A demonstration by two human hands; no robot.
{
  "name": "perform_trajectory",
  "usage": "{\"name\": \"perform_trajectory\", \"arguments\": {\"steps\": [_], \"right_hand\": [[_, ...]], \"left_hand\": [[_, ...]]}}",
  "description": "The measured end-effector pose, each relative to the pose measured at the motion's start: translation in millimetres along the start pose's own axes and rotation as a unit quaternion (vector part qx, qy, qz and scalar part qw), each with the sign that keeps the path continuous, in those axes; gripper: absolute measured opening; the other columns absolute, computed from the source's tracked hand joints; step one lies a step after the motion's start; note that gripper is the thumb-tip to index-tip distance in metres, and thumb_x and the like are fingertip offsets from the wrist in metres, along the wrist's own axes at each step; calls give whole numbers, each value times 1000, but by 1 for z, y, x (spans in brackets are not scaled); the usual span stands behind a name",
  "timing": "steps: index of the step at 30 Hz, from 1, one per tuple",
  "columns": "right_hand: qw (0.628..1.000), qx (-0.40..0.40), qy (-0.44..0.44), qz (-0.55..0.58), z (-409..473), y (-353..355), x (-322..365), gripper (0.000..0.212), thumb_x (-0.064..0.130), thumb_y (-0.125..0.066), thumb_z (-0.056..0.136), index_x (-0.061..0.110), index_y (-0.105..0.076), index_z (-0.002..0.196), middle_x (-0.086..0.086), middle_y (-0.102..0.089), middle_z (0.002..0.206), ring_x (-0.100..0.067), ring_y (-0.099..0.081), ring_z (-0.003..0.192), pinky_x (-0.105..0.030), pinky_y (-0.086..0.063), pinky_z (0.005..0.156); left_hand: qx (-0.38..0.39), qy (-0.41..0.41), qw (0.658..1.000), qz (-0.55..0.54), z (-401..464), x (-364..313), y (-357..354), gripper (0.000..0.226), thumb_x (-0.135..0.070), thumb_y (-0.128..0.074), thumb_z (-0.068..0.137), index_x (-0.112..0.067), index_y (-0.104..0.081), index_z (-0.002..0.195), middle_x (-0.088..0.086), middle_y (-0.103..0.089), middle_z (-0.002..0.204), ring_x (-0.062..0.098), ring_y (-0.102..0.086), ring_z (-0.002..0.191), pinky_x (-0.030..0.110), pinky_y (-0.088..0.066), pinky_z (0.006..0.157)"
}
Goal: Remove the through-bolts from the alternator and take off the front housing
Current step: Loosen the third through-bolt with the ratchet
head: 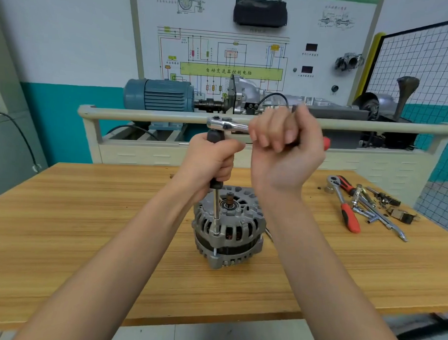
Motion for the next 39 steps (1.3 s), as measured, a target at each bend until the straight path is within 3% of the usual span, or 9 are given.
{"name": "perform_trajectory", "arguments": {"steps": [3,6,11,15,18,26,29,32,39], "right_hand": [[967,64,168,-182,-21,-21,-5,36,5,-43,84,19,-40,52,1,-31,45,-19,-28,43,-31,-24,46],[956,73,191,-210,-23,-24,-6,32,6,-43,83,24,-40,57,4,-34,49,-18,-27,42,-31,-22,45],[1000,18,-6,14,7,2,1,46,8,-39,85,18,-40,40,5,-30,37,-12,-27,37,-27,-24,44],[948,-113,-194,228,31,26,-10,42,12,-42,81,16,-34,40,4,-26,35,-12,-26,32,-23,-24,39],[925,-173,-209,266,37,34,-17,41,11,-42,81,16,-32,42,5,-24,35,-12,-24,31,-22,-20,39],[998,-41,-10,39,3,6,2,48,9,-36,90,18,-38,43,4,-29,38,-14,-28,39,-28,-28,47],[973,51,163,-154,-19,-13,0,37,4,-43,84,20,-39,52,4,-34,45,-15,-30,43,-30,-26,48],[945,90,206,-239,-26,-21,-4,29,7,-43,82,23,-45,58,4,-35,49,-15,-31,46,-32,-25,48],[987,-43,-100,116,15,13,2,42,12,-41,81,17,-36,40,4,-28,35,-12,-26,35,-24,-25,43]], "left_hand": [[-27,-20,998,45,1,-1,0,40,9,-60,81,-12,-41,54,0,-32,46,11,-24,38,14,-22,39],[-26,-28,997,60,1,-2,1,34,8,-64,79,-10,-44,58,2,-35,49,12,-26,41,15,-24,39],[30,-11,999,35,-1,-3,7,41,-5,-67,86,-16,-40,57,-4,-32,41,12,-26,36,21,-26,41],[121,11,992,21,-4,-8,7,39,-9,-68,81,-15,-43,52,0,-35,43,14,-32,36,21,-30,42],[110,40,993,-8,-3,-7,2,45,-5,-60,86,-16,-37,49,-5,-29,37,8,-23,30,17,-21,38],[-56,17,998,31,1,0,-7,46,-1,-53,87,-20,-29,53,-8,-25,38,9,-16,32,15,-16,39],[-94,1,994,55,1,0,-11,41,1,-54,84,-18,-33,54,-7,-31,40,10,-23,35,16,-20,38],[-106,-12,993,58,-1,1,-9,37,1,-56,84,-17,-38,58,-2,-37,47,14,-29,44,20,-25,42],[123,27,992,-9,-2,-4,5,34,-10,-60,77,-15,-44,48,-2,-34,40,12,-28,33,17,-28,40]]}}
Point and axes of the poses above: each hand's wrist, its own z-axis towards the middle knuckle, its own y-axis out of the back of the hand, x = y × z, the point moved 2 cm from there along z, towards the middle knuckle
